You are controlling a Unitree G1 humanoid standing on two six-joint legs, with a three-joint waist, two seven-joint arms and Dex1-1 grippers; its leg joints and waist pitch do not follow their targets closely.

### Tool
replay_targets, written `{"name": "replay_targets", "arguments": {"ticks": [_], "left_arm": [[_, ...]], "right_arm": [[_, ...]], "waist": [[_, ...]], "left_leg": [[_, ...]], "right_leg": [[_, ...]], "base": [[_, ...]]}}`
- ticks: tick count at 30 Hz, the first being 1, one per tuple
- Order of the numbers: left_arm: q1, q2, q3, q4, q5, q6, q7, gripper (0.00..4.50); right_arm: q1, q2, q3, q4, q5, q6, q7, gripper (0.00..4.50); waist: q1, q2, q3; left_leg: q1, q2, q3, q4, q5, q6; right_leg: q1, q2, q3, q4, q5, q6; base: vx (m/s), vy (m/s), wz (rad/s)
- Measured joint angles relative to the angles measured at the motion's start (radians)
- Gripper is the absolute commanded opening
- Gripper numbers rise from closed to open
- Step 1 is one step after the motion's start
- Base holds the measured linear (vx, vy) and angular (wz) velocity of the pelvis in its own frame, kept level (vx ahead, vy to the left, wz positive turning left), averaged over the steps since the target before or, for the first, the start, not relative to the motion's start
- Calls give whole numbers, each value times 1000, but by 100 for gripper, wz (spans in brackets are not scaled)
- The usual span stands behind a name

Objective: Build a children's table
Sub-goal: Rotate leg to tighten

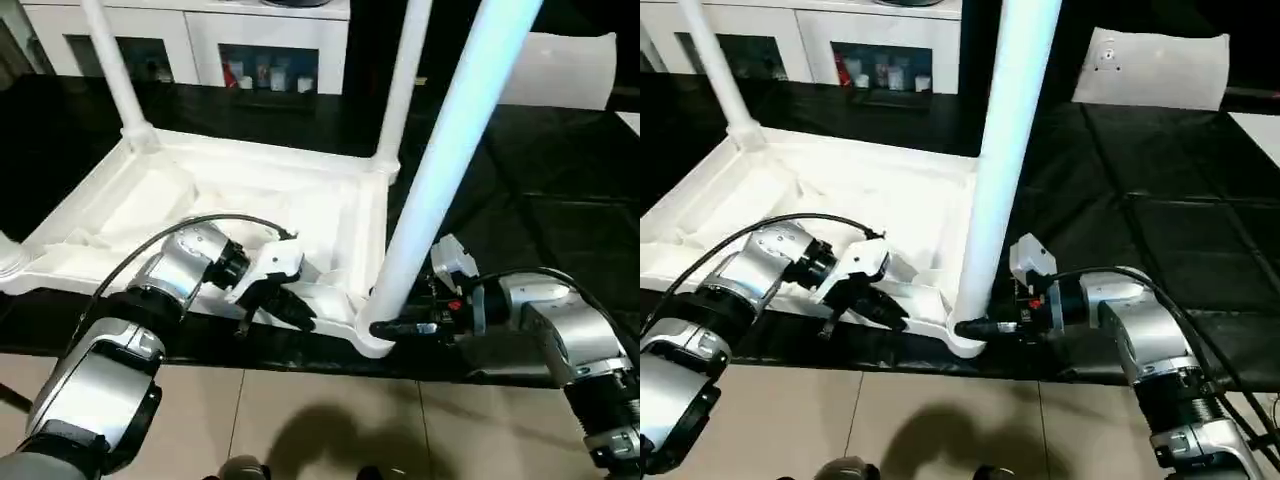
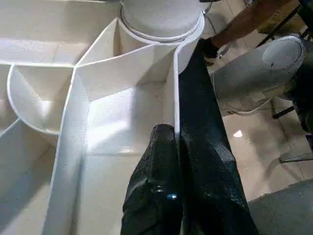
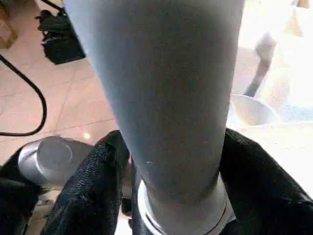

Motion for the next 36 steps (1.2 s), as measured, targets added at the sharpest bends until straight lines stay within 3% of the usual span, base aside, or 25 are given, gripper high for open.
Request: {"name": "replay_targets", "arguments": {"ticks": [7, 14, 17, 22, 26, 30, 33, 35, 36], "left_arm": [[0, 0, -2, 0, 0, -9, -10, 0], [0, -2, -2, 0, 0, 8, -15, 0], [-5, -23, 17, 18, 7, 68, 61, 0], [-36, -77, 73, 73, 27, 186, 288, 0], [-56, -148, 118, 109, 26, 264, 461, 0], [-77, -225, 170, 146, 18, 318, 636, 0], [-103, -282, 197, 174, 13, 343, 749, 0], [-105, -301, 204, 175, 13, 348, 779, 0], [-107, -307, 204, 175, 13, 348, 787, 0]], "right_arm": [[-8, -3, 7, 7, 0, 0, 13, 207], [6, -3, 5, -22, 2, 30, 5, 198], [36, 45, -23, -41, -9, 58, -114, 198], [26, 188, -106, 0, -84, 75, -462, 197], [-15, 311, -172, 60, -135, 88, -732, 193], [-79, 410, -217, 132, -179, 88, -991, 191], [-130, 464, -253, 181, -216, 84, -1151, 191], [-135, 477, -264, 194, -226, 63, -1193, 191], [-135, 483, -273, 200, -232, 47, -1205, 226]], "waist": [[3, 0, 0], [3, 0, 0], [0, 0, 0], [-42, 0, 0], [-77, 1, 0], [-108, 13, 5], [-115, 21, 11], [-116, 21, 10], [-116, 21, 10]], "left_leg": [[0, 0, 0, 0, 0, 0], [0, 0, 0, 0, 0, -1], [3, 0, 0, 0, -1, -2], [13, -1, -1, -1, -1, -3], [16, -1, -2, -4, -1, -3], [18, 1, -9, -5, -2, -1], [18, 1, -8, -5, -5, 4], [18, -2, -7, -5, -7, 9], [18, -4, -6, -5, -8, 10]], "right_leg": [[0, 0, 0, 0, 0, 0], [1, 0, 0, 0, 0, 1], [3, 0, 0, 0, 0, 1], [13, 0, -2, -6, -1, 2], [21, 0, -9, -26, -1, 2], [40, -14, -48, -58, -1, 2], [48, -18, -56, -72, -1, 2], [48, -21, -54, -71, -1, 2], [48, -23, -53, -70, -1, 2]], "base": [[0, 0, 0], [0, 0, 0], [0, 0, 0], [0, 0, 0], [0, 0, 0], [-2, 14, -1], [0, 36, 0], [0, 0, 0], [0, 0, 0]]}}
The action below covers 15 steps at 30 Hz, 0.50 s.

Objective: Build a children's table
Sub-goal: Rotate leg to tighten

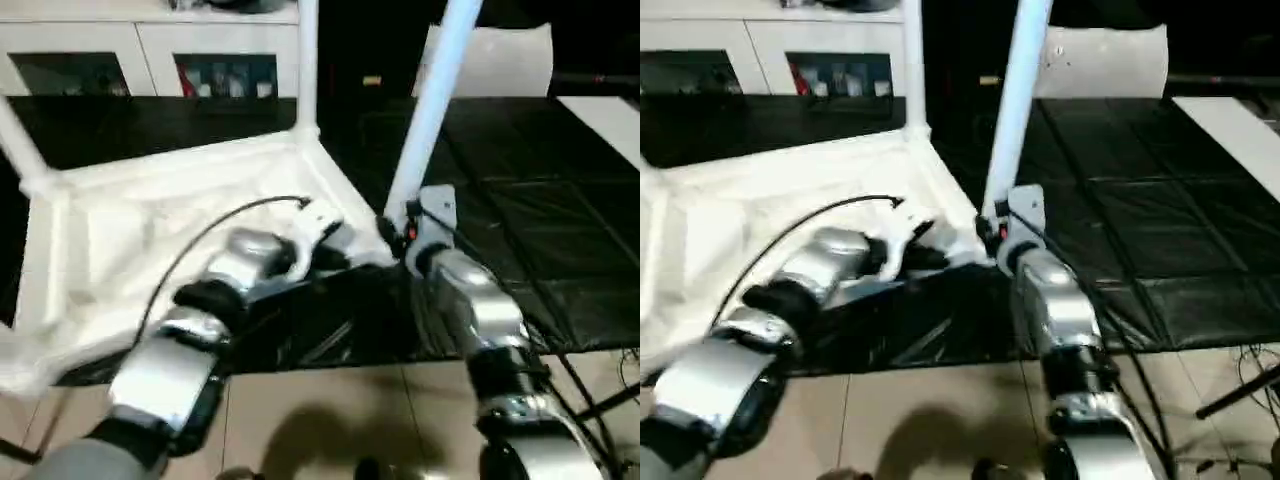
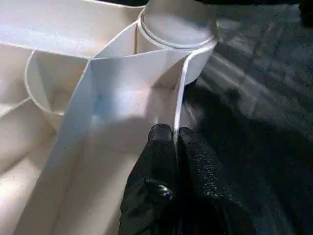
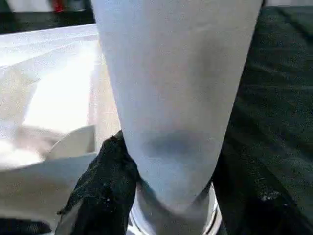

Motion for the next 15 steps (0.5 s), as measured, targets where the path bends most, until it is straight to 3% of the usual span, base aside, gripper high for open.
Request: {"name": "replay_targets", "arguments": {"ticks": [4, 7, 10, 11, 15], "left_arm": [[-3, -6, 0, -10, 0, -1, 0, 0], [-2, -5, -3, -17, 0, -17, -10, 0], [-2, 13, -1, -24, 1, -35, -9, 0], [1, 19, -2, -28, 1, -42, -12, 0], [28, 60, -14, -68, 4, -82, -64, 0]], "right_arm": [[12, 2, 0, -7, -6, -39, -1, 269], [47, 0, 0, -51, -4, -55, 14, 307], [73, -1, 3, -74, 3, -74, 68, 318], [96, -9, 6, -86, 13, -88, 98, 344], [204, -69, 79, -147, 71, -106, 282, 376]], "waist": [[8, -2, -1], [13, -8, -3], [16, -8, -3], [16, -8, -3], [12, -8, -3]], "left_leg": [[-3, -4, 4, -1, -3, 4], [-6, -17, 7, 0, -3, 9], [-16, -16, 8, -1, -2, 11], [-17, -14, 8, -1, -2, 11], [-23, -10, 7, 0, -2, 11]], "right_leg": [[-8, -2, 10, 10, 3, 3], [-25, -10, 31, 42, 12, 3], [-37, -10, 32, 53, 7, 8], [-39, -8, 32, 55, 5, 8], [-48, -5, 31, 56, 6, 6]], "base": [[51, 6, 2], [34, -7, 4], [0, 0, 0], [0, 0, 0], [0, 0, 0]]}}
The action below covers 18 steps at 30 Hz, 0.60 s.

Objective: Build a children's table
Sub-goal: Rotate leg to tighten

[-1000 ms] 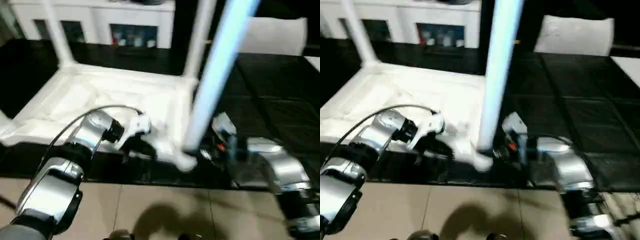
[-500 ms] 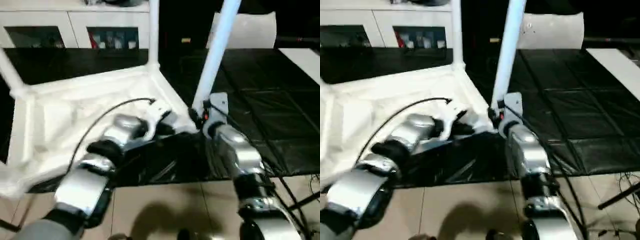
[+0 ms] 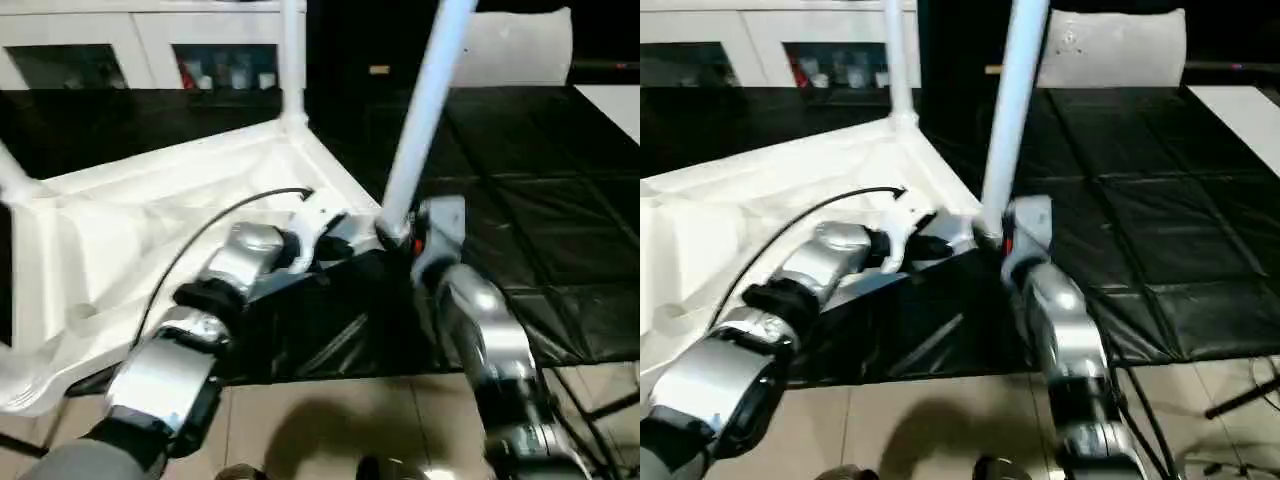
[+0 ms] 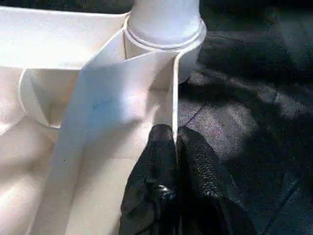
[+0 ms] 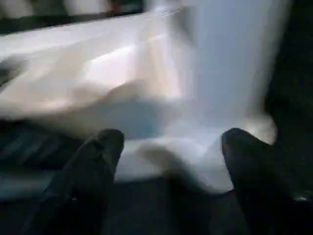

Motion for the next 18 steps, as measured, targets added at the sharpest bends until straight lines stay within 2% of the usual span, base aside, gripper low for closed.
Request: {"name": "replay_targets", "arguments": {"ticks": [1, 4, 7, 10, 14, 18], "left_arm": [[5, 8, -4, -11, 0, -9, -26, 0], [22, 35, -27, -30, 0, -52, -90, 0], [36, 75, -38, -30, 0, -99, -163, 0], [41, 117, -51, -30, 0, -123, -232, 0], [52, 149, -59, -34, 5, -145, -284, 0], [73, 177, -72, -69, 0, -167, -360, 0]], "right_arm": [[18, -28, 25, -12, 10, -4, 56, 388], [36, -103, 31, -56, 37, -11, 171, 408], [42, -218, 13, -90, 53, -12, 301, 430], [60, -325, 23, -129, 88, -1, 445, 444], [80, -402, 32, -170, 123, 25, 560, 444], [75, -427, 36, -181, 125, 30, 591, 444]], "waist": [[2, 0, 0], [6, 0, 0], [11, -5, 2], [16, -6, 3], [17, -9, 5], [17, -14, 5]], "left_leg": [[-4, 0, 0, 3, 0, 0], [-10, -1, 1, 10, 0, 0], [-9, -1, 1, 14, 0, 0], [-9, -1, 1, 15, 0, 0], [-5, -1, 0, 14, -1, -2], [-5, -1, 0, 14, -2, -4]], "right_leg": [[-5, 0, 0, 2, 0, 0], [-12, -2, 3, 9, 0, -1], [-12, -3, 5, 14, 0, -1], [-12, -2, 5, 14, -1, 1], [-3, -2, 4, 13, -1, 2], [-3, -2, 4, 13, -1, 2]], "base": [[0, 0, 0], [0, 0, 0], [0, 0, 0], [0, 0, 0], [0, 0, 0], [0, 0, 0]]}}
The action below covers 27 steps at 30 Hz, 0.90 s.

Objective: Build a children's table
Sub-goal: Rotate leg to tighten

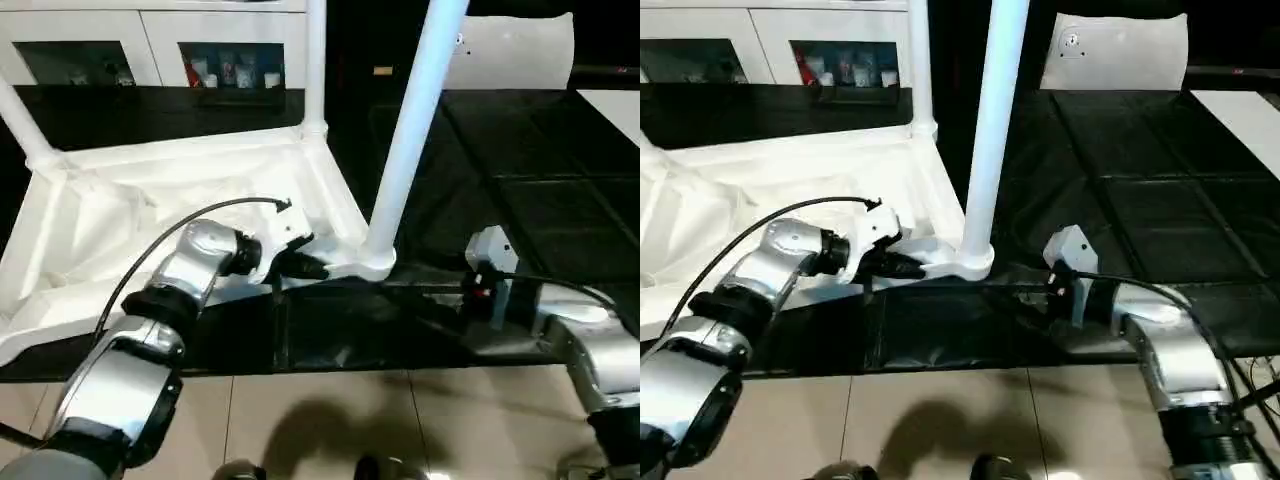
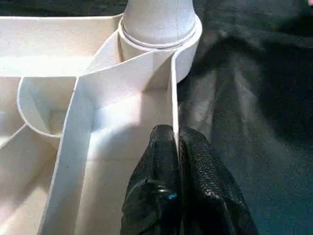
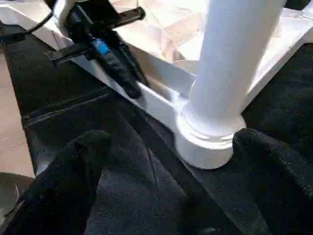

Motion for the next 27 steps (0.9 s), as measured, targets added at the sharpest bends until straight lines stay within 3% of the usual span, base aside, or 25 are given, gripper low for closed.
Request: {"name": "replay_targets", "arguments": {"ticks": [5, 12, 16, 27], "left_arm": [[39, 47, -31, -50, -16, -55, -138, 0], [61, 70, -70, -114, -18, -79, -247, 0], [61, 76, -76, -115, -13, -95, -251, 0], [60, 83, -87, -117, -13, -98, -278, 0]], "right_arm": [[-49, 3, 13, 66, 6, -5, 36, 444], [-108, 36, 79, 132, 35, -3, 146, 375], [-124, 34, 116, 149, 37, 10, 221, 350], [-188, 35, 146, 238, 35, 10, 281, 248]], "waist": [[7, -3, -1], [39, -11, -2], [39, -19, -2], [42, -23, -4]], "left_leg": [[-1, 0, 0, 0, 2, 3], [1, 0, 1, 2, 2, 3], [1, 1, 2, 2, 2, 3], [1, 1, 2, 2, 3, 0]], "right_leg": [[-1, 0, 0, 1, -1, 2], [-1, -2, 0, 2, 1, -3], [0, -2, 0, 3, 1, -3], [0, -2, 0, 4, 1, -3]], "base": [[0, 0, 0], [0, 0, 0], [0, 0, 0], [0, 0, 0]]}}
